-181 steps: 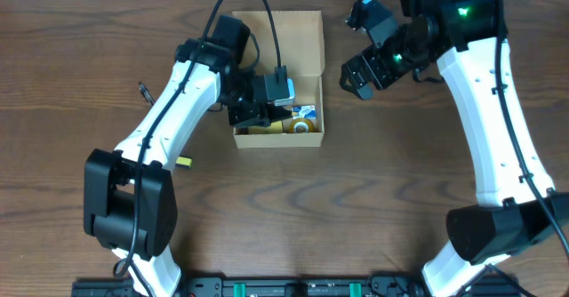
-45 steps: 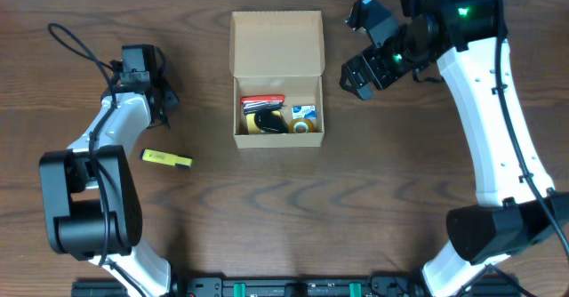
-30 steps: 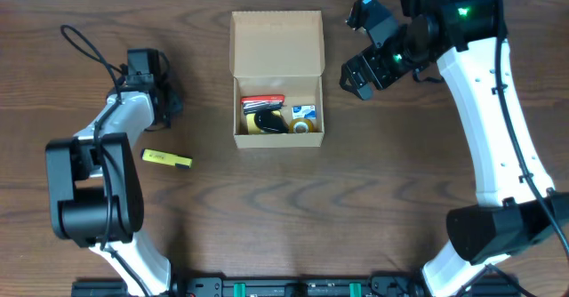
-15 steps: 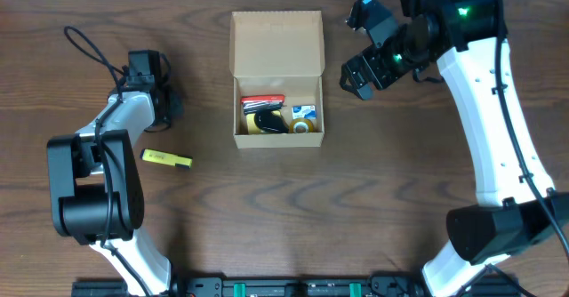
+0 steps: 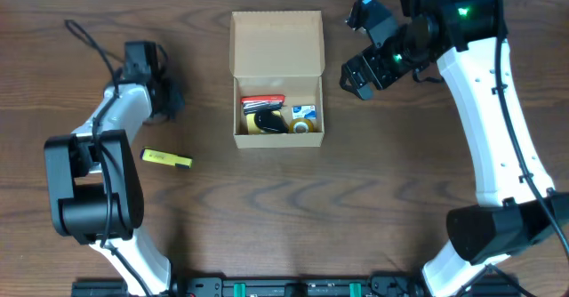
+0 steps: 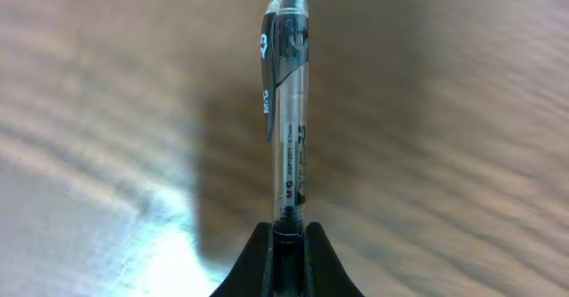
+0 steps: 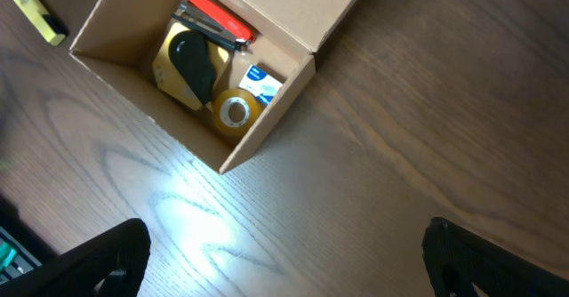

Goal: Pack container
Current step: 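Move the left gripper to the black pen and grasp it, then carry the pen with the left gripper and lower it into the box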

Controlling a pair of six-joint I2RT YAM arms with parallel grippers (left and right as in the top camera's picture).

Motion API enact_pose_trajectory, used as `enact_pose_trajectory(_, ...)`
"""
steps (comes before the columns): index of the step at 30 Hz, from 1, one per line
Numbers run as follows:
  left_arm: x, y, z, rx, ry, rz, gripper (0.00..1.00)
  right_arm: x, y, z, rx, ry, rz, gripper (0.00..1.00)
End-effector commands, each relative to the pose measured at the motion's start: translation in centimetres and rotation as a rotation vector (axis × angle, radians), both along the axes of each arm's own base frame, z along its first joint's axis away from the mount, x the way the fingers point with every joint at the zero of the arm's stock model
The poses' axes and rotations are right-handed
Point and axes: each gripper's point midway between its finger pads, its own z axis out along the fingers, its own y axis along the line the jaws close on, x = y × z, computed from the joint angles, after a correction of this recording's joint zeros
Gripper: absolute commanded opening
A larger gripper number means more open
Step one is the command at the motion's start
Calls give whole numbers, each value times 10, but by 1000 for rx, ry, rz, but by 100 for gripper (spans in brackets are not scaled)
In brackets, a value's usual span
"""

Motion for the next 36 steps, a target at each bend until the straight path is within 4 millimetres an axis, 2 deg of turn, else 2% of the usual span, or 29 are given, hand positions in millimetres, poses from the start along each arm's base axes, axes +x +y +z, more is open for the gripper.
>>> enact_pose_trajectory(1, 32, -17, 57, 12, -121, -212, 6, -1, 4, 0, 0, 0, 14, 99)
enact_pose_trajectory(4, 46, -31, 101, 56, -161, -361, 6, -1, 4, 0, 0, 0, 14, 99)
enact_pose_trajectory(7, 58, -54, 147, 147, -222, -543, 6, -1, 4, 0, 0, 0, 14, 99)
enact_pose_trajectory(10, 66, -88, 187, 258, -301, -757, 6, -1, 4, 0, 0, 0, 14, 99)
enact_pose_trajectory(13, 65, -130, 210, 351, -369, -985, 6, -1, 4, 0, -1, 0, 14, 99)
enact_pose_trajectory(16, 49, -180, 210, 356, -420, -1230, 5, -1, 4, 0, -1, 0, 14, 99)
enact_pose_trajectory(18, 34, -202, 203, 360, -414, -1371, 5, -1, 4, 0, 0, 0, 14, 99)
enact_pose_trajectory(21, 14, -219, 193, 379, -374, -1509, 6, -1, 4, 0, 0, 0, 14, 99)
enact_pose_trajectory(30, -38, -235, 168, 331, -231, -1744, 5, -1, 4, 0, 0, 0, 14, 99)
enact_pose_trajectory(32, -43, -237, 165, 310, -229, -1778, 5, -1, 4, 0, -1, 0, 14, 99)
enact_pose_trajectory(36, -43, -239, 145, 294, -201, -1837, 6, -1, 4, 0, 0, 0, 14, 99)
